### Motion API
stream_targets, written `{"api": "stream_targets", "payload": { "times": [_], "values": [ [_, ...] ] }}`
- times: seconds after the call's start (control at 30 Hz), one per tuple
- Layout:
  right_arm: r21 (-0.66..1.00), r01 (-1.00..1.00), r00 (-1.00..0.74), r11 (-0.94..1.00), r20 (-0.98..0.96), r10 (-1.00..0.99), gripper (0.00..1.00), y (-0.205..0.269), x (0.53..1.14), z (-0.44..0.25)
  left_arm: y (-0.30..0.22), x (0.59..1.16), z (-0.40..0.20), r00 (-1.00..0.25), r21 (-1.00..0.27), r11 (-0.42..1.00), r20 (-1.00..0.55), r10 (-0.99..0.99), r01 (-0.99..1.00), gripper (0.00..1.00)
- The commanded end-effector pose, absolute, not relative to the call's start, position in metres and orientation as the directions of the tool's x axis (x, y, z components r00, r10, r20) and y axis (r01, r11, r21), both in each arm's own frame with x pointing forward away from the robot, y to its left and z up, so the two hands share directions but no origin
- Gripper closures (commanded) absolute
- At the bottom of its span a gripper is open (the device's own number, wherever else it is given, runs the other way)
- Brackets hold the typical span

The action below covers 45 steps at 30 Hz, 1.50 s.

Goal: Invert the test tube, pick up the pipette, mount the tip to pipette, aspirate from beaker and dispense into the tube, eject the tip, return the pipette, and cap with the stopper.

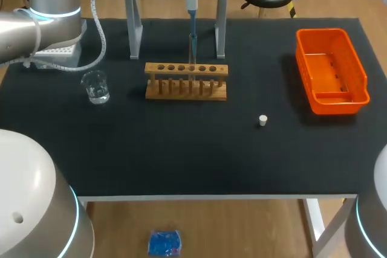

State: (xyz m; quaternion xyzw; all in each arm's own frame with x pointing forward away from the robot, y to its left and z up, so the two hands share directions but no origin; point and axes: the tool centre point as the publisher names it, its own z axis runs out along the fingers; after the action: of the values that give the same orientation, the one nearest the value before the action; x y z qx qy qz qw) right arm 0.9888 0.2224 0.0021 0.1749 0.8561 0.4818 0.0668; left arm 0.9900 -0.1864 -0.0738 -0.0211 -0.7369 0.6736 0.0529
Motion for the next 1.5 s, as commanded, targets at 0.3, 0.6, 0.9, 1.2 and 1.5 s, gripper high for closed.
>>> {"api": "stream_targets", "payload": {
  "times": [0.3,0.6,0.9,1.2,1.5],
  "values": [
    [0.846,0.240,-0.928,0.476,0.056,0.368,1.00,0.231,0.997,-0.001,-0.187,0.990,-0.074,-0.994,-0.995,0.091,0.049,0.102,-0.040,1.00],
    [0.843,0.243,-0.929,0.479,0.060,0.366,1.00,0.233,0.999,-0.005,-0.187,0.990,-0.074,-0.994,-0.995,0.091,0.049,0.102,-0.040,1.00],
    [0.839,0.245,-0.929,0.486,0.061,0.364,1.00,0.235,0.999,-0.010,-0.187,0.990,-0.074,-0.994,-0.995,0.091,0.049,0.102,-0.040,1.00],
    [0.833,0.257,-0.927,0.490,0.070,0.368,1.00,0.235,0.999,-0.019,-0.187,0.990,-0.074,-0.994,-0.995,0.091,0.049,0.102,-0.040,1.00],
    [0.829,0.262,-0.928,0.494,0.076,0.366,1.00,0.234,0.998,-0.025,-0.187,0.990,-0.074,-0.994,-0.995,0.091,0.049,0.102,-0.040,1.00]
  ]
}}
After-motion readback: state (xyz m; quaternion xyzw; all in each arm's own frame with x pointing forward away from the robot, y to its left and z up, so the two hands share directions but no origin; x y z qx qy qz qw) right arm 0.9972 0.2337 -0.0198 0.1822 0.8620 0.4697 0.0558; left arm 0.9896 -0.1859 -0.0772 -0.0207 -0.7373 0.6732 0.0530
